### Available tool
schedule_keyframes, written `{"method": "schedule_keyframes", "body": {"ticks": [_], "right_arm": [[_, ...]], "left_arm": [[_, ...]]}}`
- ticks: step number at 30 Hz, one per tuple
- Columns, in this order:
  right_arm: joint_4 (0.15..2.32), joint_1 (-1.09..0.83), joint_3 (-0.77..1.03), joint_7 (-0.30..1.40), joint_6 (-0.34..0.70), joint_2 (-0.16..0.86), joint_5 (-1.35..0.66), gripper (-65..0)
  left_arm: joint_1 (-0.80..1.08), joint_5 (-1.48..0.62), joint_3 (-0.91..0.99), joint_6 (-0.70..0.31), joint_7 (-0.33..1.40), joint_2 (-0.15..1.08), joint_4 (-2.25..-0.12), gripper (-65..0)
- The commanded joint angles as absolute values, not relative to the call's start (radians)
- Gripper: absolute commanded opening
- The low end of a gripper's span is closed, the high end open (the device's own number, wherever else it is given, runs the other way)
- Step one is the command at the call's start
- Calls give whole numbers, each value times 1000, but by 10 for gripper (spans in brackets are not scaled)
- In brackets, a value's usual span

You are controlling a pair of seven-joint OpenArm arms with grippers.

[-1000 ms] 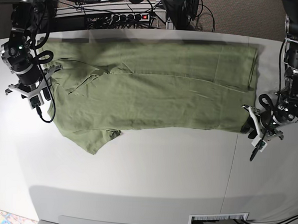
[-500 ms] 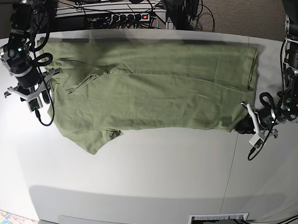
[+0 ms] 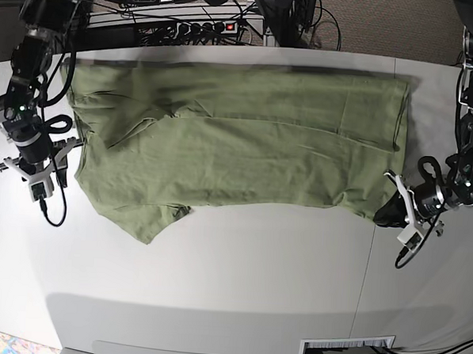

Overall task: Fold the T-shirt properly
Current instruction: 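Grasp the opposite edge with both grippers and fold it over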

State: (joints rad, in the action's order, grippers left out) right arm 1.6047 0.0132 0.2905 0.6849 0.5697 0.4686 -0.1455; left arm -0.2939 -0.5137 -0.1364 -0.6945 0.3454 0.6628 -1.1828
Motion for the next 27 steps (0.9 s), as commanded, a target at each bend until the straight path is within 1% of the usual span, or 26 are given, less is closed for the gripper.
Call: {"method": "schedule_keyframes", "body": {"ticks": [1,3,4,12,17,21,27], "right_arm": [[1599,52,284,656,564,490,-162,-473],[1556,95,252,655,564,490,-161,-438],[1537,117,231,656,564,490,-161,-430],[1361,285,68,677,564,491,-107,-430],[1245,359,53,679,565,491,-103,-428],[1207,387,53,672,565,491,-103,-428],[1177,402,53,624,566,490,-104,-427]], "left_arm": [[-318,-532,-128,-698,327,684,-1201,-650],[-317,-532,-128,-698,339,685,-1201,-650],[-316,-532,-128,-698,343,685,-1201,-650],[-316,-528,-128,-698,344,705,-1201,-650],[-316,-529,-128,-698,344,769,-1201,-650],[-316,-532,-128,-698,344,811,-1201,-650],[-316,-553,-128,-698,344,816,-1201,-650]]}}
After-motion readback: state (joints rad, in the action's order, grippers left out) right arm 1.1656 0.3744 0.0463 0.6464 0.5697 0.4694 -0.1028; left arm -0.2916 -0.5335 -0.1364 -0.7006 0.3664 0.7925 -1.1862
